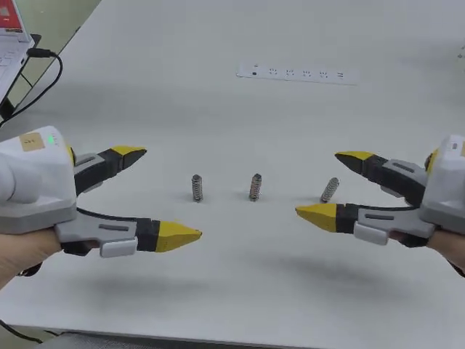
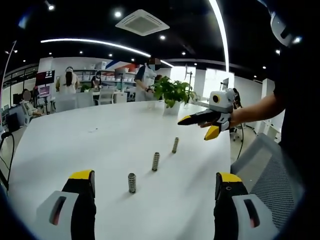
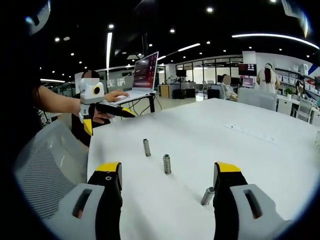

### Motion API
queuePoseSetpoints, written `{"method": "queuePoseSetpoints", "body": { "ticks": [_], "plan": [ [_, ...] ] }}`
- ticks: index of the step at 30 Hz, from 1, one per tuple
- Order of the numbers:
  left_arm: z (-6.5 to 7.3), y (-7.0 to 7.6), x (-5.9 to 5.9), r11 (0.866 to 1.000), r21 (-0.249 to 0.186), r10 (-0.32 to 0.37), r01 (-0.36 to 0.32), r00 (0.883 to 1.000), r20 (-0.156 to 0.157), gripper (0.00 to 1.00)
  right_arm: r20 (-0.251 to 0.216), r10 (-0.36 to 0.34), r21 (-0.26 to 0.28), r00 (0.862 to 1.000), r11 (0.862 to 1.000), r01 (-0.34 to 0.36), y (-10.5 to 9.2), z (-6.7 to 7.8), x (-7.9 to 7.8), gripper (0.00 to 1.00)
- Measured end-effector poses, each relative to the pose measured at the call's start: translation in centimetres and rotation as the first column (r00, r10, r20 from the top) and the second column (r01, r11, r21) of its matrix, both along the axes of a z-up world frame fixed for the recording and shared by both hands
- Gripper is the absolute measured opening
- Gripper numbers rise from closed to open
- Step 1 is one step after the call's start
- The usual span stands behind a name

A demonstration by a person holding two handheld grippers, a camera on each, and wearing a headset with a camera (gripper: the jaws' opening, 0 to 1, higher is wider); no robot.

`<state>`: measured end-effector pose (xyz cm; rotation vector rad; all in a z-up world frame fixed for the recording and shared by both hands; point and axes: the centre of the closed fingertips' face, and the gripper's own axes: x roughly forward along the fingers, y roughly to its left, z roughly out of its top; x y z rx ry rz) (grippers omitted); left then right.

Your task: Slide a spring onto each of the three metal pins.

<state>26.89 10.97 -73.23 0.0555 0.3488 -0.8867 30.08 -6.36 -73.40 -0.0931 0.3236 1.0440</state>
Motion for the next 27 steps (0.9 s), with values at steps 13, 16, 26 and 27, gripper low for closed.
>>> {"method": "queuePoseSetpoints", "body": {
  "ticks": [13, 16, 26, 27],
  "plan": [
    [0.4, 0.8, -0.7, 1.000, -0.001, 0.012, -0.012, 1.000, -0.011, 0.98, -0.040, -0.118, 0.038, 0.992, 0.992, 0.119, -5.2, -0.7, -1.3, 0.94],
    [0.4, 1.0, -0.7, 1.000, 0.002, 0.018, -0.018, 1.000, -0.013, 0.98, -0.061, -0.147, 0.041, 0.987, 0.988, 0.149, -6.2, -0.9, -1.4, 1.00],
    [0.6, 1.2, -1.0, 0.999, 0.041, 0.011, -0.011, 1.000, 0.004, 0.98, -0.043, -0.128, -0.020, 0.991, 0.992, 0.128, -6.3, -1.4, -2.7, 1.00],
    [0.6, 1.2, -1.0, 0.999, 0.044, 0.011, -0.011, 1.000, 0.004, 0.98, -0.042, -0.127, -0.023, 0.991, 0.992, 0.126, -6.3, -1.5, -2.8, 0.99]
  ]
}}
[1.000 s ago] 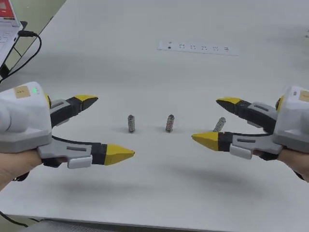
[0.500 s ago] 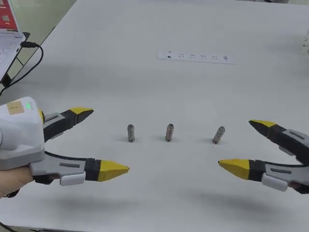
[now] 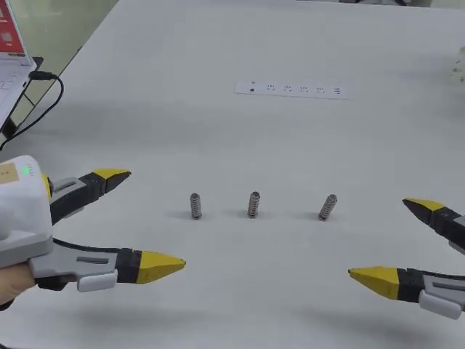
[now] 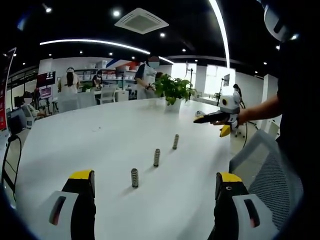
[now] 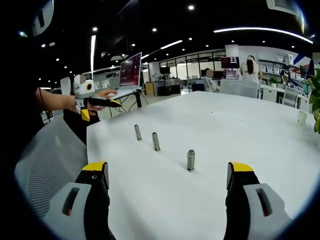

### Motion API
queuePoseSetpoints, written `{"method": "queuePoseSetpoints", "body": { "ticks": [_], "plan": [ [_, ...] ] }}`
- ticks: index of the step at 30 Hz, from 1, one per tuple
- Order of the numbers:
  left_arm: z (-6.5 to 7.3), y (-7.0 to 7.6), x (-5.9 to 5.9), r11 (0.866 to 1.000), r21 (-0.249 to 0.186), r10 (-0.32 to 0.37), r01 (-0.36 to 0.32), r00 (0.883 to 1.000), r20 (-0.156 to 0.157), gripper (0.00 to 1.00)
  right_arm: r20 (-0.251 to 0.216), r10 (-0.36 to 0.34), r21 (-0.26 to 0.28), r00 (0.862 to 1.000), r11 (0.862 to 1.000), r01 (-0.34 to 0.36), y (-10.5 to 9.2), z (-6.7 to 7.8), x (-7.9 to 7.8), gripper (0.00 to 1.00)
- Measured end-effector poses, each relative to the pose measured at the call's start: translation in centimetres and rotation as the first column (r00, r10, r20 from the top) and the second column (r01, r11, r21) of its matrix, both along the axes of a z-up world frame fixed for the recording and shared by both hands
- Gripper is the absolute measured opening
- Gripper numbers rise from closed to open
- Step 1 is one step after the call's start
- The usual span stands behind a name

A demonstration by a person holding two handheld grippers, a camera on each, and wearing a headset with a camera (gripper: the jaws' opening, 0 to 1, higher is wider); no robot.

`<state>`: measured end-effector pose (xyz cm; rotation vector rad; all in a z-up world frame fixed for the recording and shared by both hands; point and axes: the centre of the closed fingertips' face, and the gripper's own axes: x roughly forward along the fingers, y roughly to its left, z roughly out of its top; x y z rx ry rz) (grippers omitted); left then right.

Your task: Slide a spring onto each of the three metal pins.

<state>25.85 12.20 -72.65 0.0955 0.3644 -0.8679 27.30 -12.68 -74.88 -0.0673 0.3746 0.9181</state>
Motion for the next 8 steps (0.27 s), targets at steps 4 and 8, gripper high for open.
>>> {"method": "queuePoseSetpoints", "body": {
  "ticks": [4, 8],
  "plan": [
    [0.24, 0.08, 0.04, 1.000, -0.006, 0.007, -0.007, 1.000, 0.006, 0.98, -0.002, -0.004, -0.004, 1.000, 1.000, 0.004, -0.11, 0.00, 0.01, 0.99],
    [0.25, 0.12, -0.02, 1.000, -0.010, 0.011, -0.011, 1.000, 0.005, 0.98, 0.007, -0.015, 0.001, 1.000, 1.000, 0.015, -0.32, 0.34, 0.24, 0.99]
  ]
}}
